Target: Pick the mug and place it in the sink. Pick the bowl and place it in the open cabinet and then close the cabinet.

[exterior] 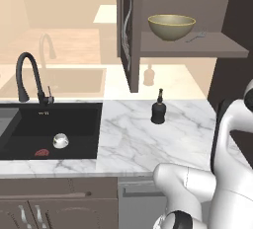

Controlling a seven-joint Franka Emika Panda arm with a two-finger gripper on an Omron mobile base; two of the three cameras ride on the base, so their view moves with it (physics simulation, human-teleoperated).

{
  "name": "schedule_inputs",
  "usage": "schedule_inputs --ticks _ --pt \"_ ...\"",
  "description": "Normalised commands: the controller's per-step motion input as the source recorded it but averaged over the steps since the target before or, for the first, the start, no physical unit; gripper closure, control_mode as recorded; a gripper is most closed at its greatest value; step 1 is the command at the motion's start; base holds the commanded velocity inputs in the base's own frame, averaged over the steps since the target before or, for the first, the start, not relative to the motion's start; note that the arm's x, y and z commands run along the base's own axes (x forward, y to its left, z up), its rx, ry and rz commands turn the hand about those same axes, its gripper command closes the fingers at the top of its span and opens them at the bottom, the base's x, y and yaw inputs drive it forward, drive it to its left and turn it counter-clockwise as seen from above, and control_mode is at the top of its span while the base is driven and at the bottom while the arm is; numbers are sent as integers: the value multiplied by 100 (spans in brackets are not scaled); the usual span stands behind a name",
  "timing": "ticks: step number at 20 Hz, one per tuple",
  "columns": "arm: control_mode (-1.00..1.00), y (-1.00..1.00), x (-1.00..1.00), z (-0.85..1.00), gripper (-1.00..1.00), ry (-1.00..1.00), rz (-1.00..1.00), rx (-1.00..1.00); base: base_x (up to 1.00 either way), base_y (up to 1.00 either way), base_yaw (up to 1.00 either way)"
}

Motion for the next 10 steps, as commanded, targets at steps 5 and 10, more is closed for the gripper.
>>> schedule_inputs --ticks 5,10 --pt "-100 9 30 0 -100 2 0 0 0 0 0" --pt "-100 3 29 0 -100 3 0 1 0 0 0"
